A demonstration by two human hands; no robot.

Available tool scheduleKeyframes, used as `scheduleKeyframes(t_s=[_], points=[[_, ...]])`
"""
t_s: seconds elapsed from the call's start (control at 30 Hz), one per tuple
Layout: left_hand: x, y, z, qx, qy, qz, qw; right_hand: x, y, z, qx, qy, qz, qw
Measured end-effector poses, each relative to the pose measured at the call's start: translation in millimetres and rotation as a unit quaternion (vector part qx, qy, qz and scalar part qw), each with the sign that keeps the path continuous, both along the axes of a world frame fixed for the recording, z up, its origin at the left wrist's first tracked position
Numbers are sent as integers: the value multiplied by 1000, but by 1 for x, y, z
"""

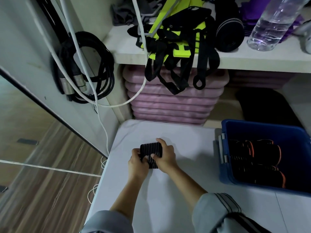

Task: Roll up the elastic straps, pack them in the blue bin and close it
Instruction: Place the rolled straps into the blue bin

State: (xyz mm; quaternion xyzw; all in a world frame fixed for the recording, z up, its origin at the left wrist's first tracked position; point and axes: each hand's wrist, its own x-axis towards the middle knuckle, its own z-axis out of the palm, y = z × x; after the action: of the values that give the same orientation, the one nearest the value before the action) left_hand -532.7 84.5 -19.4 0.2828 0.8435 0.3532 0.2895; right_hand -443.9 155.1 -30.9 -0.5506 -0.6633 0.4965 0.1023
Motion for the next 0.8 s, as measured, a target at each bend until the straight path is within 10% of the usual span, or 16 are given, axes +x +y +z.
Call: scheduleKeyframes(t_s=[0.4, 0.8], points=[[5, -4, 2, 3, 20, -28, 999, 15, 1, -1, 0, 44, 18, 999], [42, 3, 37, -43, 227, -188, 955, 86, 22, 54, 104, 102, -12, 989]])
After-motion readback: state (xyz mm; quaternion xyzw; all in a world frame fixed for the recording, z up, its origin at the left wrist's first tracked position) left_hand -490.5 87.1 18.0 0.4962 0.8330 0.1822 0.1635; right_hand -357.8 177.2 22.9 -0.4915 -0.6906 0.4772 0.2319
